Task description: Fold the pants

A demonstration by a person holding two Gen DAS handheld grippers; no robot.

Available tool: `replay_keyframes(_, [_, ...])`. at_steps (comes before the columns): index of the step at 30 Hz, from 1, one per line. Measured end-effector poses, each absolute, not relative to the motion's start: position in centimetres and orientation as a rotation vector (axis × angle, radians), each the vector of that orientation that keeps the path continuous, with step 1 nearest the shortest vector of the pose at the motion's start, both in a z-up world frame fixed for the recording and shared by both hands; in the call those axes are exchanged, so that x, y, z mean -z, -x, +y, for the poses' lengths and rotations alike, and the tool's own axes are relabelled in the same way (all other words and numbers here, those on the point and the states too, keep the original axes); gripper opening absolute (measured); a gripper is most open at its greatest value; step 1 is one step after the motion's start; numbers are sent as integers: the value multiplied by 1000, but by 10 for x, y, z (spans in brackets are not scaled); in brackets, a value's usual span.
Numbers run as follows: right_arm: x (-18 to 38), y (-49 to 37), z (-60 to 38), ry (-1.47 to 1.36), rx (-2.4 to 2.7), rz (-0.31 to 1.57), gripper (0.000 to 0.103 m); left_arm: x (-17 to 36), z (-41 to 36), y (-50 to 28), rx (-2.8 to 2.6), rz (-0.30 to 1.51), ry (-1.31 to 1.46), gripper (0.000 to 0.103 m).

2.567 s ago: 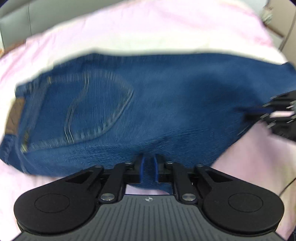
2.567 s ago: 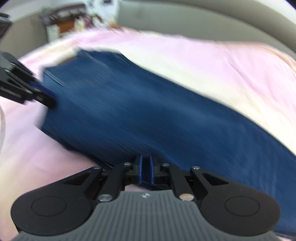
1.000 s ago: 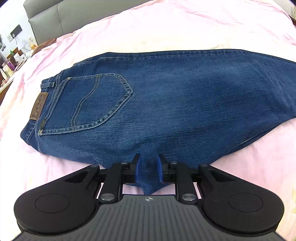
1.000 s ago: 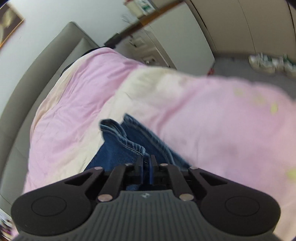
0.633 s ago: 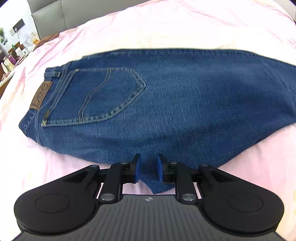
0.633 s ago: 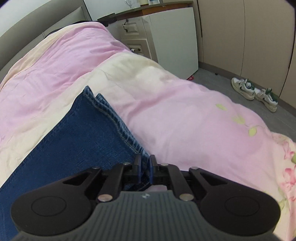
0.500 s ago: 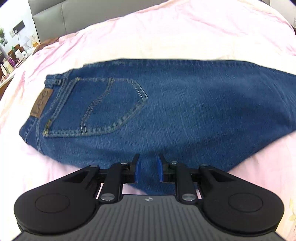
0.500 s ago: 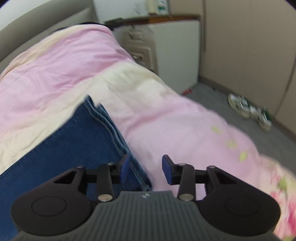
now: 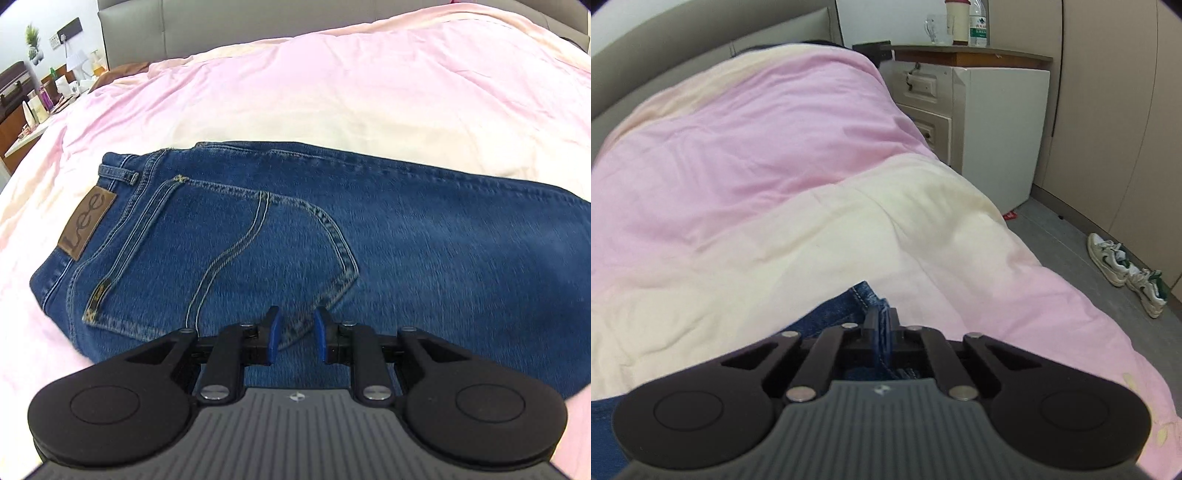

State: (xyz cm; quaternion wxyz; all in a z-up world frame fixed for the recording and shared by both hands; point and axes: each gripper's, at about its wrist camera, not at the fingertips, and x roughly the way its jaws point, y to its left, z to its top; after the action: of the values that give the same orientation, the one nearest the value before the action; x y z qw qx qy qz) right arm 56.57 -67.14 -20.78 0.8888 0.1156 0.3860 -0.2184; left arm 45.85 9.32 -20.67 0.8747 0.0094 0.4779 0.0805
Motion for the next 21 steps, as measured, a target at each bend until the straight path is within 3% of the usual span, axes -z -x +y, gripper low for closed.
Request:
replay_keyframes(3, [221,-568,-680,-128,662,825,0,208,94,-466,-169,991,-34,26])
replay_keyframes(9, [216,-535,-709,-271,567,814,2,203,93,-467,-157,954,1,26])
replay_keyframes(10, [212,-528,-708,-291,533,808,11,201,91,-465,-146,950,9,26])
replay_keyframes(11, [209,-520,-706,-318,503,802,30,199,88,-461,-133,943,10,26])
replay_keyframes(12, [205,-511,-703,-348,468,793,38,196,83,-457,-117,932,2,26])
replay_keyframes(18, [193,-452,-680,-416,360,798,48,182,32,-451,84,913,-180,28])
replay_keyframes(21, [196,-431,-668,-396,316,829,53,176,4,-464,174,901,-258,39])
